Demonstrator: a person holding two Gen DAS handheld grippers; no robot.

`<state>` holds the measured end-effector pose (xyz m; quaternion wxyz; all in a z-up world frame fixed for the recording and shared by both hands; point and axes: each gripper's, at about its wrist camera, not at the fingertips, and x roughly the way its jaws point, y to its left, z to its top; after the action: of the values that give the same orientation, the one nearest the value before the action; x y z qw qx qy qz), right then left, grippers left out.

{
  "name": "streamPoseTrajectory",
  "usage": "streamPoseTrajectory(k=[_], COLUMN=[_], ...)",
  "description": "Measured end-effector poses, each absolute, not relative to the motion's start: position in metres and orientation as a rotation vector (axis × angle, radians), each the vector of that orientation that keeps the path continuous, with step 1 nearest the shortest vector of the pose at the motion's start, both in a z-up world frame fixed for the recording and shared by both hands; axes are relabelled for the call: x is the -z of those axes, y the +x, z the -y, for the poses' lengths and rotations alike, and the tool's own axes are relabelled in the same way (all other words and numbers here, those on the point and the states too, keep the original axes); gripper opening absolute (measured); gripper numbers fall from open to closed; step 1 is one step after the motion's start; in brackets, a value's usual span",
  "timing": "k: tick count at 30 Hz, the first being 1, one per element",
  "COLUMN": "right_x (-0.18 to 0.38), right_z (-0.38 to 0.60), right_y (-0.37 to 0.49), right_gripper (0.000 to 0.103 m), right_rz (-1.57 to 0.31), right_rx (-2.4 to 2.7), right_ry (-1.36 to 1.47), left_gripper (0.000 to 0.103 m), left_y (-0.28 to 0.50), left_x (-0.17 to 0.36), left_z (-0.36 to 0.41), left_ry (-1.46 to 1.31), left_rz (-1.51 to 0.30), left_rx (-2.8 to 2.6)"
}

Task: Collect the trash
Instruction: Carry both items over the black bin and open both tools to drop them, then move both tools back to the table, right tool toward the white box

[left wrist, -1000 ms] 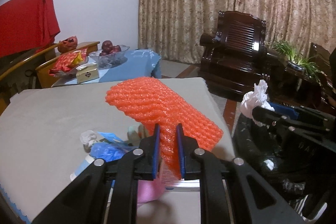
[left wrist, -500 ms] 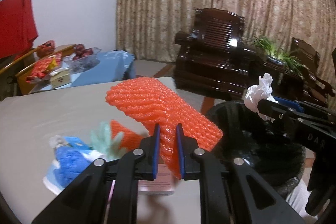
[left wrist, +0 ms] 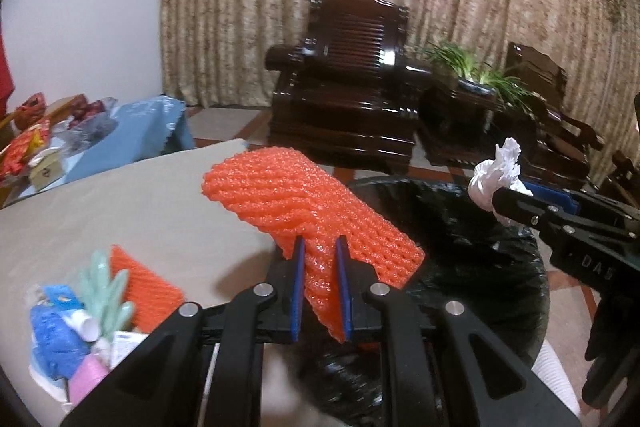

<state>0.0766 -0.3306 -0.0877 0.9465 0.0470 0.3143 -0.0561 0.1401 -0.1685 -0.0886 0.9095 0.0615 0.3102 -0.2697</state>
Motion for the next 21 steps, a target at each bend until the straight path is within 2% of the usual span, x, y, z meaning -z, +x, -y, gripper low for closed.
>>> streamPoseTrajectory(k=[2,3,4,5,7,9,11,15,21], right_x=[0.092,0.095,0.097,0.099,0.101,0.1,0.099,0.097,0.094], right_z=[0.337,0.341,0.344,0.348,0.353,0.355,0.356,0.356,0.335], right_y=[0.076,0.075,0.074,0.073,0.069,0.066,0.062,0.063,0.073], right_gripper=[0.037,0.038,0.043,0.054,0.065,0.074,0.09,0.098,0.098], right_rz=[-0.65,-0.656,-0.658,-0.663,-0.662,-0.656,-0.642,-0.647,-0.653], right_rx=[0.136,0.148,0.16,0.177,0.204,0.217,0.232,0.219,0.186], right_ry=[0.096,0.096,0.097,0.098,0.105,0.11,0.113,0.14,0.139], left_gripper=[0.015,0.019,0.027,0.032,0.051,0.059,0.067,0.094,0.097], left_y=[0.141,0.142,0.143,0.143,0.145,0.144,0.142,0.138,0.136], left_x=[0.092,0.093,0.095,0.096,0.098,0.098,0.098,0.095,0.092], left_z=[0.179,0.184,0.188,0.19,0.19,0.186,0.179,0.159,0.114], left_ry=[0.13,0.128,0.122,0.109,0.085,0.082,0.095,0.098,0.082], left_rz=[-0.653,-0.663,-0.678,-0.689,-0.712,-0.707,-0.695,-0.664,-0.656], left_rx=[0.582,0.599,0.62,0.638,0.656,0.651,0.623,0.553,0.452])
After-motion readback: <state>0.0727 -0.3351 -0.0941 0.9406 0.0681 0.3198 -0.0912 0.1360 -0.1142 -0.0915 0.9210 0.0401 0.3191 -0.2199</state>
